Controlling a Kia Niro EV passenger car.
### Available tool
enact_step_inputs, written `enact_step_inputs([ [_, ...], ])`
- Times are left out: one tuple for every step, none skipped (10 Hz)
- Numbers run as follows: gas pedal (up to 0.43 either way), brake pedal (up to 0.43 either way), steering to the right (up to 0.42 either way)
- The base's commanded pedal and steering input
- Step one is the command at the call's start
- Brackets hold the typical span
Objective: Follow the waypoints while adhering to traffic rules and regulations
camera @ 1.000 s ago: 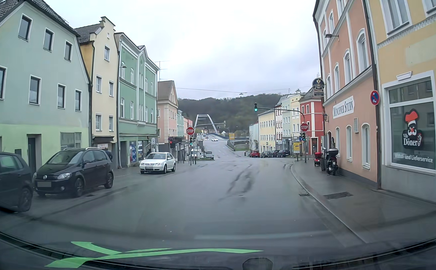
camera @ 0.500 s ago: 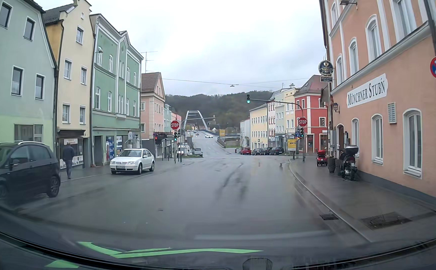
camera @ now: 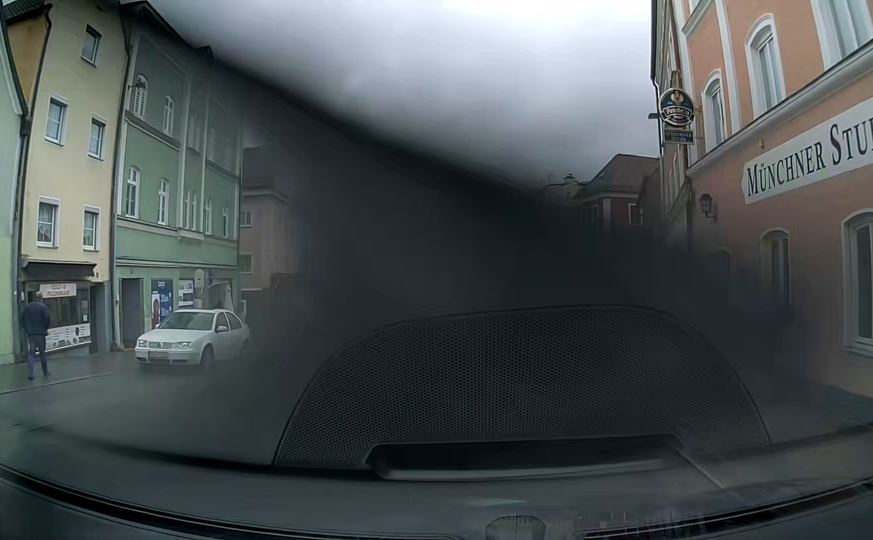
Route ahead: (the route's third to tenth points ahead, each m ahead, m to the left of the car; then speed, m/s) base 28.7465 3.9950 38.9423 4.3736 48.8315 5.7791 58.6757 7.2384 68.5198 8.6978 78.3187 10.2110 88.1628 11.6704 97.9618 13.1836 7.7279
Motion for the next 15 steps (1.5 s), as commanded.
enact_step_inputs([
  [0.220,0.000,0.044],
  [0.220,0.000,0.044],
  [0.209,0.000,0.044],
  [0.209,0.000,0.044],
  [0.209,0.000,0.044],
  [0.209,0.000,0.043],
  [0.197,0.000,0.039],
  [0.189,0.000,0.034],
  [0.177,0.000,0.033],
  [0.169,0.000,0.031],
  [0.150,0.000,0.028],
  [0.138,0.000,0.024],
  [0.118,0.000,0.017],
  [0.110,0.000,0.010],
  [0.110,0.000,0.005],
])
